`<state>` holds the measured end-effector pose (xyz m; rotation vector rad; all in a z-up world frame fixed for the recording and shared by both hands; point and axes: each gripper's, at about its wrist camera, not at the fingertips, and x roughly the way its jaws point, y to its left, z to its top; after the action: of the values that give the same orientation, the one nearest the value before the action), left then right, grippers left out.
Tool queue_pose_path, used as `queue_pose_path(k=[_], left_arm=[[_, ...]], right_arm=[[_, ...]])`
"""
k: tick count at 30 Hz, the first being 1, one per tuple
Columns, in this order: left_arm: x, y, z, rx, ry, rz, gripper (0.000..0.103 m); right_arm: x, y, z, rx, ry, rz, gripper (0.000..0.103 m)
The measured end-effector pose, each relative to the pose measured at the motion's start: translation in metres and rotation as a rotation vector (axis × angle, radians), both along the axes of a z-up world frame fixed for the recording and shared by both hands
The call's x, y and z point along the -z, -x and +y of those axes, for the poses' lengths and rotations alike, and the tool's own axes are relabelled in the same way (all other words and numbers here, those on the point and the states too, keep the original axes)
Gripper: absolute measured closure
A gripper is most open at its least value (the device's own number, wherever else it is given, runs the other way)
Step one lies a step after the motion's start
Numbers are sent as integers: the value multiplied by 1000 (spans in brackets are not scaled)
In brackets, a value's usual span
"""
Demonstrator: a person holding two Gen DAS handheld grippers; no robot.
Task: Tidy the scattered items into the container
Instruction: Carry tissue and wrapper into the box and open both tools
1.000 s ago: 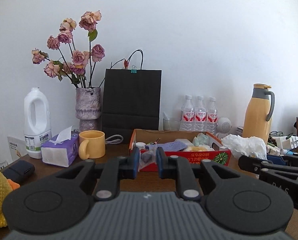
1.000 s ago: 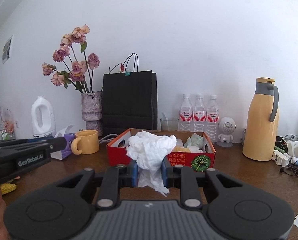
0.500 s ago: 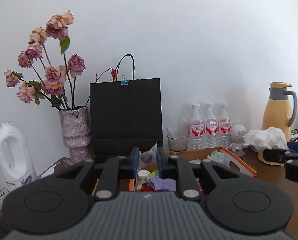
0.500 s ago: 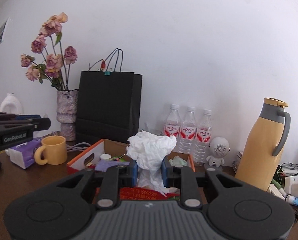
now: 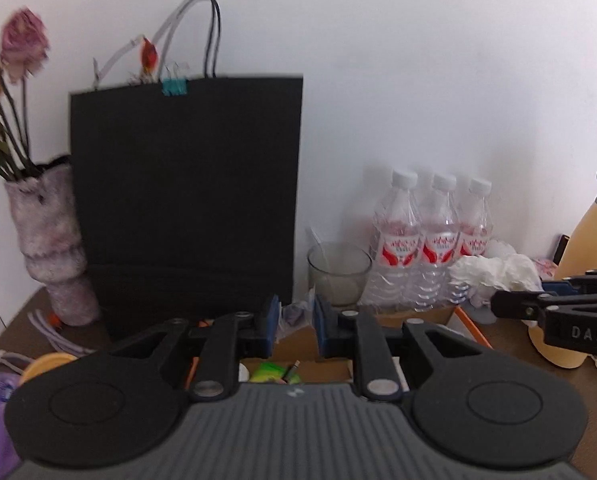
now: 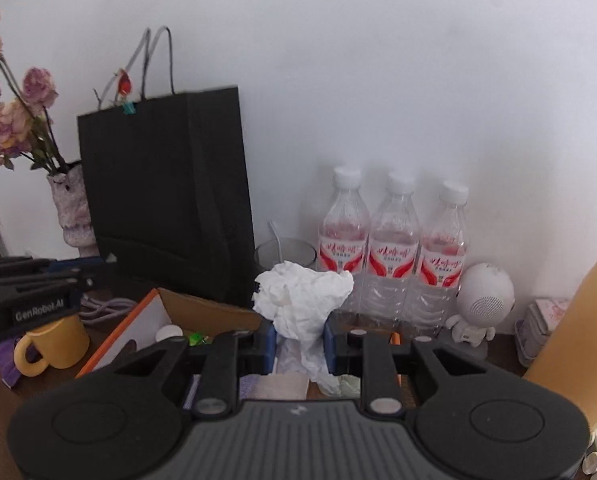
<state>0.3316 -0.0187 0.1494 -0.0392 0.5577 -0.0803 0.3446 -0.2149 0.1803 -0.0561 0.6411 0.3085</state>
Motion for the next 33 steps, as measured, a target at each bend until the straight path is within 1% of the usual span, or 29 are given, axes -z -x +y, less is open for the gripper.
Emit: queue_pose_path(k=[2,4,6,8,9,10,11,12,13,14,15,16,17,18,19,20,21,22,24,26,28,30,33], left_arm=[[16,-32,-5,17,20,102,83],[37,-65,-8,25,41,230,83],[58,-93,-7,11,60,316,83],[75,-113,-5,-3,94,374,82],[83,-120,-5,5,115,392,81],[90,-125,-6,12,131,404,78],[96,-128,-8,21,138,416,73],[101,-129,-12,32,127,427,66],[106,-130,-16,40,107,437,50],[108,-130,-19,49,84,443,42],[110,-130,-22,56,63,449,39],[109,-130,-23,55,52,452,32],[107,-129,-22,62,52,457,25],[103,-128,-20,74,58,458,23],[99,-126,-18,83,60,459,20],[95,-124,-17,86,51,467,17],[92,-122,-15,83,37,477,17],[87,-119,-13,74,21,485,14],[78,-114,-10,58,-11,497,12],[71,-105,-3,51,-31,501,2],[66,-94,4,43,-46,507,1],[62,-83,10,32,-58,532,1],[52,-66,14,13,-71,544,0]], right_arm=[[14,-30,1,10,24,105,81],[34,-57,0,1,34,238,82],[56,-79,-1,-4,46,351,82],[79,-94,-2,15,92,415,81],[90,-101,-2,19,107,447,81],[102,-108,-2,19,105,490,81],[113,-112,-1,14,102,535,81],[123,-113,1,3,110,572,78],[132,-113,5,-10,128,598,80],[138,-112,9,-21,144,616,79],[140,-111,13,-32,159,626,73],[141,-109,16,-46,170,641,64],[141,-108,19,-63,172,665,59],[138,-107,20,-70,170,680,55],[134,-105,20,-70,162,690,52],[130,-103,19,-71,152,698,51],[124,-102,18,-66,144,701,46],[118,-100,16,-49,145,698,34],[105,-97,10,-3,131,690,20],[95,-91,4,5,90,715,20],[92,-82,-2,-3,75,736,20],[92,-75,-6,4,79,759,20],[78,-62,-10,26,61,760,20]])
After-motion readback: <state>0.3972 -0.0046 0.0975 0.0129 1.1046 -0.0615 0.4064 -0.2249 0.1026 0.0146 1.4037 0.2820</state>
